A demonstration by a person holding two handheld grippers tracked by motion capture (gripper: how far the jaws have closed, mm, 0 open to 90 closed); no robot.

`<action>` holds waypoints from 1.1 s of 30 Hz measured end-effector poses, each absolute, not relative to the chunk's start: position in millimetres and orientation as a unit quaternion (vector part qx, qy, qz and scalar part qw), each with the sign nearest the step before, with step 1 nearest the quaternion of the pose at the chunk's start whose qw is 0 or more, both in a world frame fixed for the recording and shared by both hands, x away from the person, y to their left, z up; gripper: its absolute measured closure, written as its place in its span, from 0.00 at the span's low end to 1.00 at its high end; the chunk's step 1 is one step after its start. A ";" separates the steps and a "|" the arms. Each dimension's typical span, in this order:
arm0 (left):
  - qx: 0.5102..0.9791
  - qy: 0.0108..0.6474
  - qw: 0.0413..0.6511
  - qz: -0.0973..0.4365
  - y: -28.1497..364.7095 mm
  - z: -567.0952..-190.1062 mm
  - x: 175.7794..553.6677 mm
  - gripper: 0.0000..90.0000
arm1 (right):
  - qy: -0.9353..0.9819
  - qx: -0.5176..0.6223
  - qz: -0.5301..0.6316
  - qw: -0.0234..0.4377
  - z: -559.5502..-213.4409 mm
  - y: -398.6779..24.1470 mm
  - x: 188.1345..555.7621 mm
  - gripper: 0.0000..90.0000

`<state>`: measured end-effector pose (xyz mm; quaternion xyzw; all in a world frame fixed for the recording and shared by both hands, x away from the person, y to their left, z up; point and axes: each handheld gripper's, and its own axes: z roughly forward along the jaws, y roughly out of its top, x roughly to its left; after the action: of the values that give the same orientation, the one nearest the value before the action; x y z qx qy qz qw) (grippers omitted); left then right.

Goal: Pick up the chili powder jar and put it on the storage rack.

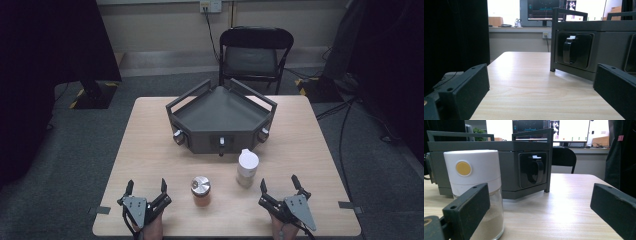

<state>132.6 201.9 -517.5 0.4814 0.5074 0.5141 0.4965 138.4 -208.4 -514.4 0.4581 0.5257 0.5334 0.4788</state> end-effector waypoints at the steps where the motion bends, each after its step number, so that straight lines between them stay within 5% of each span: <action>1: 0.481 0.507 0.496 0.514 201.9 -517.5 132.7 0.00 | 0.525 0.459 0.533 0.479 -514.4 -208.2 138.4 0.01; 33: 0.486 0.507 0.501 0.505 205.6 -515.7 133.9 0.00 | 0.525 0.459 0.533 0.479 -514.4 -208.0 138.4 0.01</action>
<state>133.9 205.6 -515.7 0.4865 0.5073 0.5053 0.5006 138.4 -208.0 -514.4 0.4589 0.5249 0.5331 0.4792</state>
